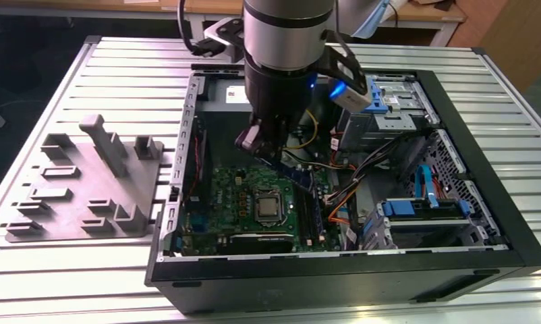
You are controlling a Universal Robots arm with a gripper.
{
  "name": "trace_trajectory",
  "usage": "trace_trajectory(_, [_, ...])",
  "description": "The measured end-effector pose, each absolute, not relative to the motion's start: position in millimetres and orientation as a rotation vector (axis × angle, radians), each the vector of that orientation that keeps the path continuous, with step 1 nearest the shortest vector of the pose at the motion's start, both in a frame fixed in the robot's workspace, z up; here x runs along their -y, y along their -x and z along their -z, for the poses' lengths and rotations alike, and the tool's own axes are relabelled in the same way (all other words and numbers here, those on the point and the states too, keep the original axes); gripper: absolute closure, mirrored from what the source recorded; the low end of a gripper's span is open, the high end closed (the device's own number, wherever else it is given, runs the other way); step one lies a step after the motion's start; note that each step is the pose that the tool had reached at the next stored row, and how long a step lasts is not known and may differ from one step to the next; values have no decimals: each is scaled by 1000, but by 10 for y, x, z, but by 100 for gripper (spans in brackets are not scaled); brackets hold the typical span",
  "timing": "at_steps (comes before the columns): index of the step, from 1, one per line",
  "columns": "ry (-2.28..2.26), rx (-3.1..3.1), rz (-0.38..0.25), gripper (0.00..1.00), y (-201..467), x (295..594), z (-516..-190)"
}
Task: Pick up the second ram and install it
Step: 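Insert the second ram into the second slot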
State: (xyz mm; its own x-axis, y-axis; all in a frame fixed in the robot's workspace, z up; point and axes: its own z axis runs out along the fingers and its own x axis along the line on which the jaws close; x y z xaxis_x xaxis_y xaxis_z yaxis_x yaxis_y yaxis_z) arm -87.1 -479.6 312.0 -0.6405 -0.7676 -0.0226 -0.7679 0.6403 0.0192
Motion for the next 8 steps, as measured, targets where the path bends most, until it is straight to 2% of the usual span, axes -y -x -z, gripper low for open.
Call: trace_trajectory(8, [1161, -2904, -41, 92, 871, 4796, -3119])
